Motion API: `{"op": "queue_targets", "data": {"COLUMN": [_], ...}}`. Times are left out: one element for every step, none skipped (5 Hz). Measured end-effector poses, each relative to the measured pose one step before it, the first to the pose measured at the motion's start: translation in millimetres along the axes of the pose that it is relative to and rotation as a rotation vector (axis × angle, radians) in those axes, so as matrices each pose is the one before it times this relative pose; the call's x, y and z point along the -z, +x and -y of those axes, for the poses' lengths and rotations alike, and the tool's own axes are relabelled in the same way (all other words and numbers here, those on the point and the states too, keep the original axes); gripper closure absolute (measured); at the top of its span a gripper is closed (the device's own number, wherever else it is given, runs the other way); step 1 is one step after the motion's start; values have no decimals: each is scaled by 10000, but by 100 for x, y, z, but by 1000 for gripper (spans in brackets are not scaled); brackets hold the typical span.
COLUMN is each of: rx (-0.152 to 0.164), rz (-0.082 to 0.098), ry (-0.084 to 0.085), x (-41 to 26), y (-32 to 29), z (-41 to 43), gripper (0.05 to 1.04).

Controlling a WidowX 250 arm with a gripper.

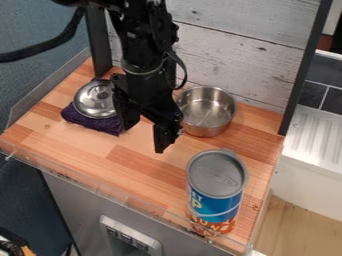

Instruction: Take the silver lid and put it on the silver pot

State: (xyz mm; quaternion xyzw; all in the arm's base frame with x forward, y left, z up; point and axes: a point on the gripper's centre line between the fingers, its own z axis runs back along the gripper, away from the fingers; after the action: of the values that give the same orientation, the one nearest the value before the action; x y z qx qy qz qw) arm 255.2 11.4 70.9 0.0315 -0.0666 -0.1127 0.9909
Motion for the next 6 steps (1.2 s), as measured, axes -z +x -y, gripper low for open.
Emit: {"op": "queue_targets", "data": {"rx": [10,-708,-558,-935,-800,-479], "rz": [-193,16,30,-94,-129,-303], "ry": [-49,112,251,275,129,87], "x": [529,263,318,650,1579,1521], "y": [-132,827,1583,1130,877,653], "z": [59,-2304,-2711,-3970,-3056,-1655], "gripper": [83,83,83,83,83,83]}}
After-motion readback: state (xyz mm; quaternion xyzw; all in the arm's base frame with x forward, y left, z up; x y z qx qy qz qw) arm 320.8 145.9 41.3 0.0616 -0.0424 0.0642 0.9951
